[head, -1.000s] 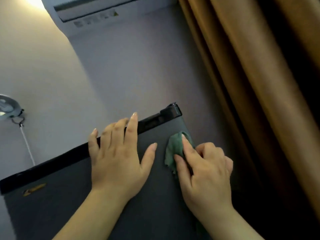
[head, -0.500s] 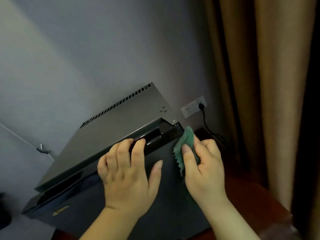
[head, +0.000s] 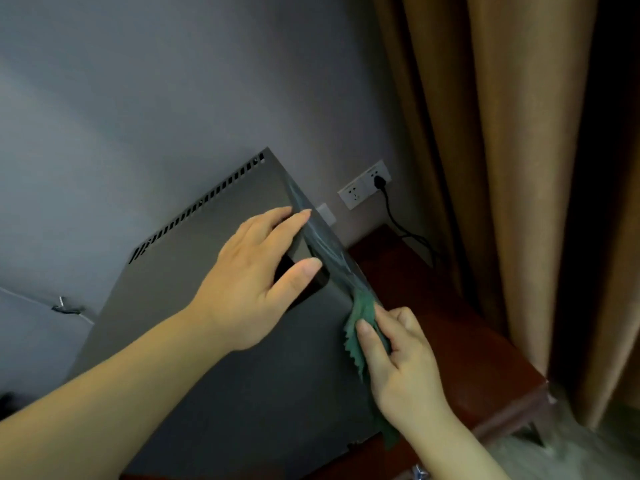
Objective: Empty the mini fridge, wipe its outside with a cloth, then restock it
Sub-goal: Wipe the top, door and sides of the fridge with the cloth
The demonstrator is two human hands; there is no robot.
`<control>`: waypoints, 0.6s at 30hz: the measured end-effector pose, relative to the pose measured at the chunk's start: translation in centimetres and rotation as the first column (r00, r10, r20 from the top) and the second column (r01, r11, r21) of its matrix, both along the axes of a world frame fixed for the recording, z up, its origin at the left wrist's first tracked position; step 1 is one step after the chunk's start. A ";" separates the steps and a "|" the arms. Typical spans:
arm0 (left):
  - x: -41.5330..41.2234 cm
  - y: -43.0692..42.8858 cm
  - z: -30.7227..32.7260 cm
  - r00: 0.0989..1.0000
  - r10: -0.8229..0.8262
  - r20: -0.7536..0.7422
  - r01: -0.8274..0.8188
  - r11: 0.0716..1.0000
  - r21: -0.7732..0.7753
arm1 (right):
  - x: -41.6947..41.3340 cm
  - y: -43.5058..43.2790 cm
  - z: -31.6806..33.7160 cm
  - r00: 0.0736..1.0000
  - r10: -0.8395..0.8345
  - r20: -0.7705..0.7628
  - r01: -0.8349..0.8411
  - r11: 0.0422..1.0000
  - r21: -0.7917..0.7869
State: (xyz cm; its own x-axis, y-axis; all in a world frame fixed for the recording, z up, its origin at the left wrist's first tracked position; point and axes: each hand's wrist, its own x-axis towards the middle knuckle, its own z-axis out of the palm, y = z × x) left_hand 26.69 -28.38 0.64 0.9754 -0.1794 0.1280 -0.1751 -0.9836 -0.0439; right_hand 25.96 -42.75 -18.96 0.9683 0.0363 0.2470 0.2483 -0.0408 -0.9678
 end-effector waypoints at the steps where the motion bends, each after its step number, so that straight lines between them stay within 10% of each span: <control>1: 0.1 0.0 0.0 1.000 0.005 -0.017 -0.005 1.000 -0.016 | 0.0 -0.1 -0.2 1.000 0.007 -0.015 -0.007 1.000 0.007; 18: 0.4 0.1 0.0 0.999 -0.018 -0.051 0.016 0.999 -0.032 | 0.8 -0.9 0.7 0.976 0.184 -0.114 -0.180 0.983 0.041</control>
